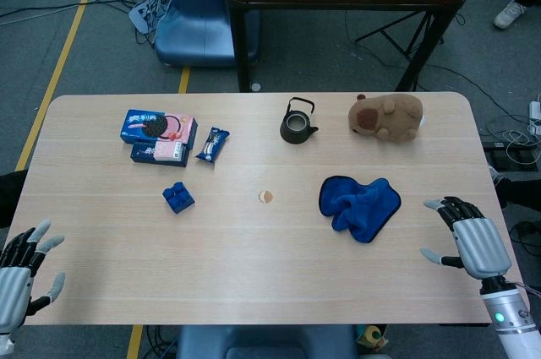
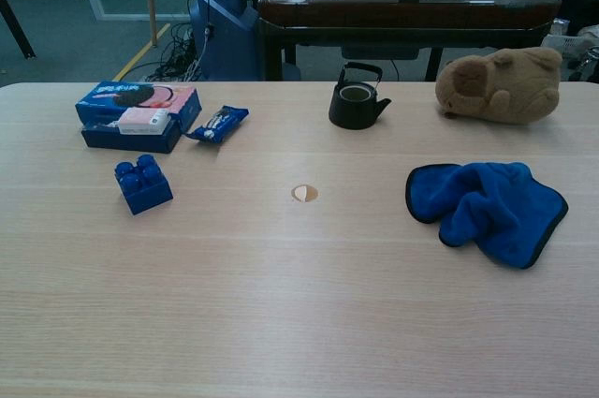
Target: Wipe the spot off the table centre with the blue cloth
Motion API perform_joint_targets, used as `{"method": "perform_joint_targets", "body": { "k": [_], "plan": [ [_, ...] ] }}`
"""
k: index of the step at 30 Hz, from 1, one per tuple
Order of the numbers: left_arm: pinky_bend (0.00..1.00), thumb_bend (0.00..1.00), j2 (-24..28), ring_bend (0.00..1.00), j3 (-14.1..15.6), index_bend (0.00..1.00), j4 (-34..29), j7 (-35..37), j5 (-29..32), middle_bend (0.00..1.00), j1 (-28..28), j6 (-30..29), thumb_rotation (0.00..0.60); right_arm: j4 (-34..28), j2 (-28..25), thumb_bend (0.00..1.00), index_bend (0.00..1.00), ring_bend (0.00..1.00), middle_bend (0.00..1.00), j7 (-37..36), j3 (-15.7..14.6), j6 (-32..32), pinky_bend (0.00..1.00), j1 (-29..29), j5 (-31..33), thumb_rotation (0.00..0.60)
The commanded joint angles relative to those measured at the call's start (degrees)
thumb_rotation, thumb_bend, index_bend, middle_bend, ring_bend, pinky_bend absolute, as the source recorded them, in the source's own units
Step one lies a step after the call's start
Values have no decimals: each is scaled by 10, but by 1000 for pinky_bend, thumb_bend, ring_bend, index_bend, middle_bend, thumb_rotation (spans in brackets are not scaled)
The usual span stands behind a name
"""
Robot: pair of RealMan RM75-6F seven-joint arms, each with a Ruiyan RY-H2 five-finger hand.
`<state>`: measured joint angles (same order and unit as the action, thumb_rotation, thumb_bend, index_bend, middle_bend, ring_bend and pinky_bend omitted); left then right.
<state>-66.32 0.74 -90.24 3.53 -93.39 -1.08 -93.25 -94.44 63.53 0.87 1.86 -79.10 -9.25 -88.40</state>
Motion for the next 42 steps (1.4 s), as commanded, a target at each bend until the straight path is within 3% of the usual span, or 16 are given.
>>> {"method": "perform_joint_targets", "body": {
  "k": [1, 10, 25, 33, 42],
  "plan": [
    [49, 358, -1, 44, -1, 216, 1, -2, 3, 47, 1, 3, 600, 2, 2, 14, 240, 180, 280, 2, 2, 7, 232, -4, 4, 600],
    [48, 358, -2, 44, -1, 217, 0, -2, 5, 47, 1, 3, 600, 7, 9, 14, 240, 180, 280, 35, 5, 44, 232, -26, 15, 600],
    [48, 358, -3, 44, 2, 217, -6, -8, -1, 47, -1, -3, 600, 41, 62, 14, 200, 161, 242, 97, 19, 187, 232, -117, 60, 600],
    [49, 358, -2, 44, 2, 218, 3, 4, 5, 47, -8, -10, 600, 105, 125, 14, 94, 115, 183, 115, 33, 267, 232, -168, 119, 600],
    [49, 358, -3, 44, 0, 218, 14, 14, 12, 47, -10, -8, 600, 199, 197, 14, 90, 105, 171, 127, 52, 325, 232, -219, 169, 600]
  ]
}}
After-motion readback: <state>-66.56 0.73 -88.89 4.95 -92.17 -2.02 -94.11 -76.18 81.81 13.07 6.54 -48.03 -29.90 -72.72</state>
